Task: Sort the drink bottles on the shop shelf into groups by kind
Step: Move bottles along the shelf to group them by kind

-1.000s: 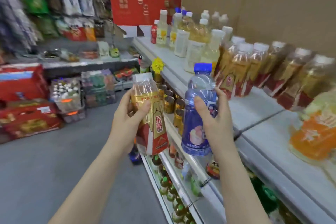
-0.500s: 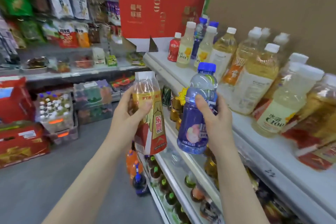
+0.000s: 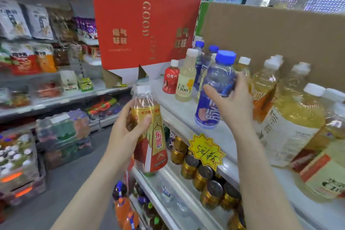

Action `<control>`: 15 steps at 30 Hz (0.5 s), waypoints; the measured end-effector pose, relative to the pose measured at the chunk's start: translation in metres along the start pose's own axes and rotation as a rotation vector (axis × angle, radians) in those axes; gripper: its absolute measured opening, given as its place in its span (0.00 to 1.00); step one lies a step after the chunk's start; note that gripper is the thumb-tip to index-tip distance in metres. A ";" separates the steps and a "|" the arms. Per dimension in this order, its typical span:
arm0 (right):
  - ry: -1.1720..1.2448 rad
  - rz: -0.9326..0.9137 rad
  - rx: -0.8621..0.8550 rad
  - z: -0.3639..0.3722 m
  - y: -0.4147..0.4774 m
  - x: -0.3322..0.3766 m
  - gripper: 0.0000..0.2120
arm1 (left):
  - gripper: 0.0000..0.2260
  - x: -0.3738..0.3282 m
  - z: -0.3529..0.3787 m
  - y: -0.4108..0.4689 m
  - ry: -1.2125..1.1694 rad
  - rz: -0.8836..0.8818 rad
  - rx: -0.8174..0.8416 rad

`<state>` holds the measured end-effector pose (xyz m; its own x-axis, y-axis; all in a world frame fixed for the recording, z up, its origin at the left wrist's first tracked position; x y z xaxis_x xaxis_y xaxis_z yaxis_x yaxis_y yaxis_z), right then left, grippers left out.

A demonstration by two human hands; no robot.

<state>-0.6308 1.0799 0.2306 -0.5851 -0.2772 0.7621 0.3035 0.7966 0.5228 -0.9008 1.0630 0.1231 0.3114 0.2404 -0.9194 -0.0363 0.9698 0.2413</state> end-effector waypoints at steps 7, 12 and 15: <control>-0.248 0.024 0.007 0.065 0.053 -0.025 0.28 | 0.28 0.010 0.000 0.051 -0.010 -0.012 0.035; -0.478 0.018 -0.073 0.076 0.070 -0.024 0.29 | 0.26 0.012 0.000 0.070 -0.013 -0.030 0.069; -0.547 0.074 -0.097 0.079 0.077 -0.027 0.29 | 0.24 0.013 0.000 0.079 -0.035 -0.042 0.099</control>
<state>-0.6511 1.1915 0.2204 -0.8566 0.1174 0.5024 0.4115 0.7430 0.5279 -0.8992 1.1431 0.1302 0.3440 0.1960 -0.9183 0.0711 0.9697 0.2336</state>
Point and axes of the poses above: each hand's wrist, its own y-axis towards the middle knuckle, its own z-axis out of the palm, x = y × z, the point moved 8 cm from there along y, towards the middle knuckle, and after that the axes turned 6 degrees about -y, right-handed, at the moved point
